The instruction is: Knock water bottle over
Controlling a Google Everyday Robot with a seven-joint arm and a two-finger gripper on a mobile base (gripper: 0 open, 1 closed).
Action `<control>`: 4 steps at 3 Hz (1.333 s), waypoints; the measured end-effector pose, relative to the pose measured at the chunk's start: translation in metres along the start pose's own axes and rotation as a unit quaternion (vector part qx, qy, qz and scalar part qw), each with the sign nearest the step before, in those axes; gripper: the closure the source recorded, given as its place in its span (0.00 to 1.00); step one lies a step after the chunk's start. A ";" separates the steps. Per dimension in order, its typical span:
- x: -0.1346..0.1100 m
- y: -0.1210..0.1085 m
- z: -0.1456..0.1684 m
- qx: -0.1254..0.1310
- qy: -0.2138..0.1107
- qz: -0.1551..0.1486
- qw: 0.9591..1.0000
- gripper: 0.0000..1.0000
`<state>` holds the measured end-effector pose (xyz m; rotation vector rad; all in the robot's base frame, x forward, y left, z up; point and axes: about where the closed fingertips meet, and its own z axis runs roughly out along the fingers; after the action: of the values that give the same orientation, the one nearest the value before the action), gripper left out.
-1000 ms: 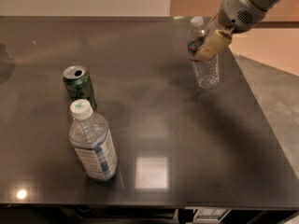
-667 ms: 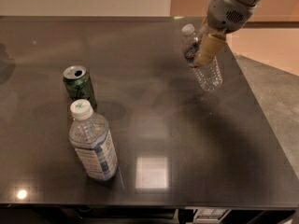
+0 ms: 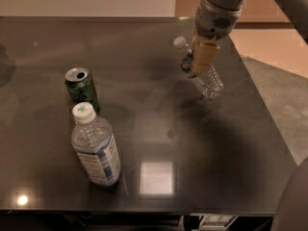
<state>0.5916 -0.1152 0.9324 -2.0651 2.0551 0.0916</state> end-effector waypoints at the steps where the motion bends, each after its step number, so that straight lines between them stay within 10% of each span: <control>1: -0.009 0.002 0.013 -0.015 0.013 -0.014 1.000 0.83; 4: -0.030 0.017 0.039 -0.051 0.014 -0.033 0.998 0.13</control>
Offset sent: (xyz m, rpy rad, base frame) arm -0.0317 0.0235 -0.0327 -0.1349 0.1630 0.1147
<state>0.5784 -0.0778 0.8990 -2.2050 2.0348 0.1618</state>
